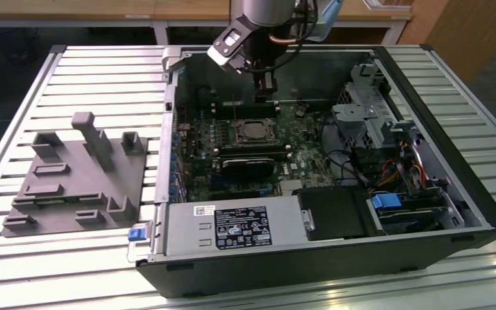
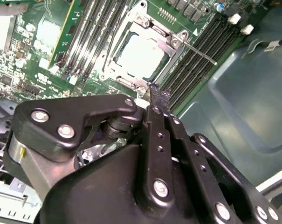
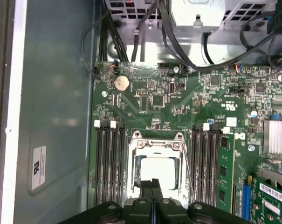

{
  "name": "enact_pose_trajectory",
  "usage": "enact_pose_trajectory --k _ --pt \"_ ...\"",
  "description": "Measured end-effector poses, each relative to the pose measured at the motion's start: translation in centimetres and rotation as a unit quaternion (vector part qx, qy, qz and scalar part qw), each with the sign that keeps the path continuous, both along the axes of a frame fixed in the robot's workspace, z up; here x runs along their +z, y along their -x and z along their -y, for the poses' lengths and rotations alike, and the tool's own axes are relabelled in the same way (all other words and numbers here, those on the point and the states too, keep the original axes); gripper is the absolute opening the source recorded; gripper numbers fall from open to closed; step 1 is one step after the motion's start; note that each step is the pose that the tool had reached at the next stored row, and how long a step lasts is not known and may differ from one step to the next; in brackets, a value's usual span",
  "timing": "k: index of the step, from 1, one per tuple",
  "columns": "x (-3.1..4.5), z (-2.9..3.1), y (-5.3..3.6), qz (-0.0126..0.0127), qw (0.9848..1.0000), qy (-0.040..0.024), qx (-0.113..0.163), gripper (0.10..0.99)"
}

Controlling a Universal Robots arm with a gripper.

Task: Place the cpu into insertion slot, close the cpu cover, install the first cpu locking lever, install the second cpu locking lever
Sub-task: 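Install the first cpu locking lever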

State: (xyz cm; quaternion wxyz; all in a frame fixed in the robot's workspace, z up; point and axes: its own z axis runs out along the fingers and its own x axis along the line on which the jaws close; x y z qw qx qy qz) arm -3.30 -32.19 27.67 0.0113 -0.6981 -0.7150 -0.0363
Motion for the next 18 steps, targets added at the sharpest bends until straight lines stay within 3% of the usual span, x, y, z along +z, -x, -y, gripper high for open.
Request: enact_pose_trajectory --k 4,7,14,18 --pt "0.01 0.00 0.00 0.0000 0.9994 0.0000 0.034 0.106" --pt "0.00 0.00 0.00 0.0000 0.9982 0.0000 0.061 0.106" --pt "0.01 0.00 0.00 0.0000 0.9940 0.0001 0.110 0.106" --pt "0.01 0.00 0.00 -0.0001 0.9906 0.0001 0.137 0.106"
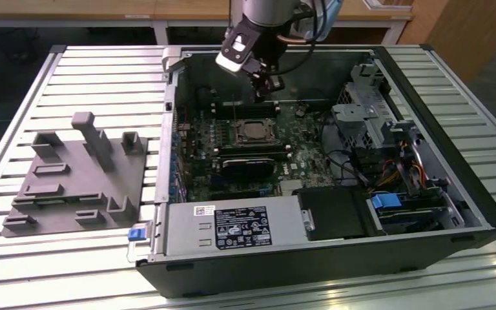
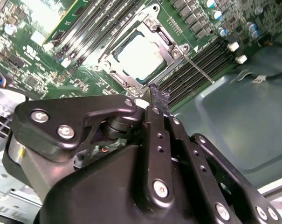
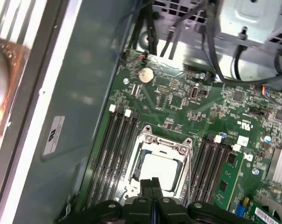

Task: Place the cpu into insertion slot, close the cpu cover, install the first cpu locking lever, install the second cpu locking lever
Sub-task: 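Install the first cpu locking lever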

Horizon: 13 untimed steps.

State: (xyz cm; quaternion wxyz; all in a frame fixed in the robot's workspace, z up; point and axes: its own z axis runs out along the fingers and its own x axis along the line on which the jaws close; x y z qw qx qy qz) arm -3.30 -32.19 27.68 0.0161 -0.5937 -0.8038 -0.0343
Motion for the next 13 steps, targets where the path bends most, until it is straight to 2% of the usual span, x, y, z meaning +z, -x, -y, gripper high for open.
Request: enact_pose_trajectory --k 5,6,10,11,13 --pt "0.00 0.00 0.00 0.0000 0.9991 0.0000 0.041 0.106" --pt "0.00 0.00 0.00 0.0000 0.9982 0.0000 0.059 0.106" --pt "-0.01 0.00 0.00 0.0000 0.9962 0.0000 0.087 0.106" --pt "-0.02 0.00 0.00 0.0000 0.9952 -0.0001 0.098 0.106" --pt "-0.03 0.00 0.00 0.0000 0.9941 0.0000 0.108 0.106"
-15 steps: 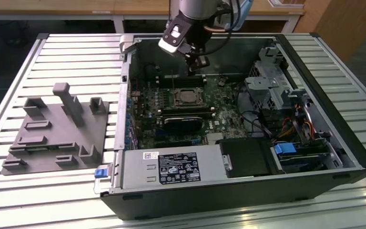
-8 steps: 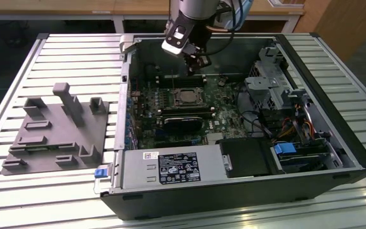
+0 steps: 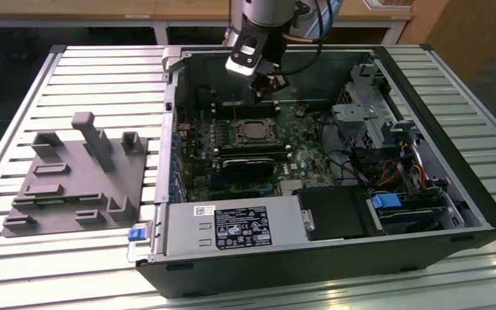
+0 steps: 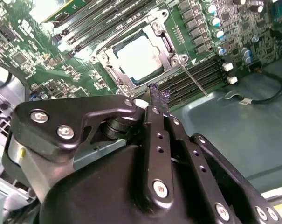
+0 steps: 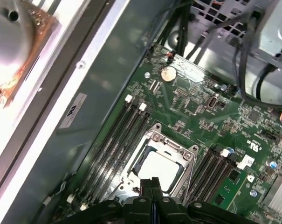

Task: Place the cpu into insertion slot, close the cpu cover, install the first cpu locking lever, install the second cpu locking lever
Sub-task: 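Install the first cpu locking lever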

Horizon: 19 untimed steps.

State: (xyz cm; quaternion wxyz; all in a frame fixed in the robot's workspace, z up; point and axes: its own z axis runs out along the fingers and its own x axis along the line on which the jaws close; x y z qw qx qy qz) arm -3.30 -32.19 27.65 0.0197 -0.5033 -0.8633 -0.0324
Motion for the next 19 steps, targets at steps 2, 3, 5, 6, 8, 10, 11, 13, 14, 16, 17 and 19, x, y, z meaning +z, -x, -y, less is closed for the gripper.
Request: enact_pose_trajectory --k 2,3,5,6,8,10,11,13,14,16,17,19 --pt "-0.01 0.00 0.00 0.0000 0.9999 0.0000 0.015 0.106" --pt "-0.01 0.00 0.00 0.0000 0.9998 0.0000 0.020 0.106" --pt "-0.02 0.00 0.00 0.0000 0.9996 0.0000 0.030 0.106" --pt "-0.02 0.00 0.00 0.0000 0.9994 0.0000 0.035 0.106" --pt "-0.02 0.00 0.00 0.0000 0.9988 0.0001 0.048 0.106" --pt "-0.02 0.00 0.01 0.0000 0.9980 0.0000 0.063 0.106" --pt "-0.03 0.00 0.01 0.0000 0.9974 0.0000 0.072 0.106" --pt "-0.05 0.00 0.01 0.0000 0.9959 -0.0001 0.091 0.106" --pt "-0.05 0.00 0.01 0.0000 0.9950 0.0000 0.100 0.106" --pt "-0.07 0.00 0.01 0.0000 0.9931 0.0000 0.117 0.106" --pt "-0.07 0.00 0.01 0.0000 0.9920 0.0001 0.126 0.106" --pt "-0.07 0.00 0.01 0.0000 0.9899 0.0000 0.141 0.106"
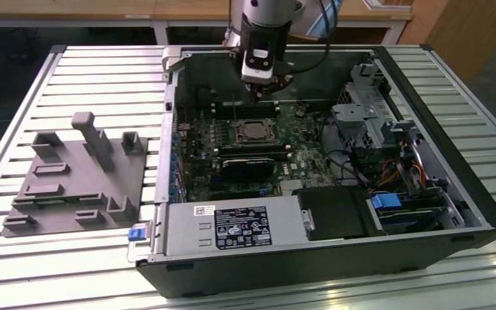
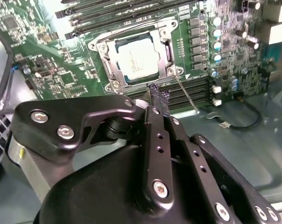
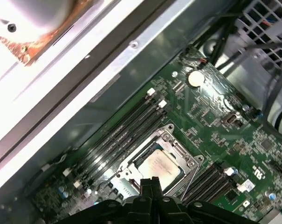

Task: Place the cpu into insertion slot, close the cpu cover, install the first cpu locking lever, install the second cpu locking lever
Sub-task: 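Install the first cpu locking lever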

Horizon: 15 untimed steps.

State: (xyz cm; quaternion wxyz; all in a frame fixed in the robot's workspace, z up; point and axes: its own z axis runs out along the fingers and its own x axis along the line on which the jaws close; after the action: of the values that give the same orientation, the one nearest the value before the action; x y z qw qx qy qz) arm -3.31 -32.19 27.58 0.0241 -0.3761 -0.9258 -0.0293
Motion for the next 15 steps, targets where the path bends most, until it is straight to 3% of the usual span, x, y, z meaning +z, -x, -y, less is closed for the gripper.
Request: enact_pose_trajectory --k 8,15 --pt "-0.01 0.01 0.00 0.0000 0.9993 0.0000 0.039 0.106" --pt "-0.01 0.02 0.00 0.0000 0.9975 -0.0001 0.071 0.106"
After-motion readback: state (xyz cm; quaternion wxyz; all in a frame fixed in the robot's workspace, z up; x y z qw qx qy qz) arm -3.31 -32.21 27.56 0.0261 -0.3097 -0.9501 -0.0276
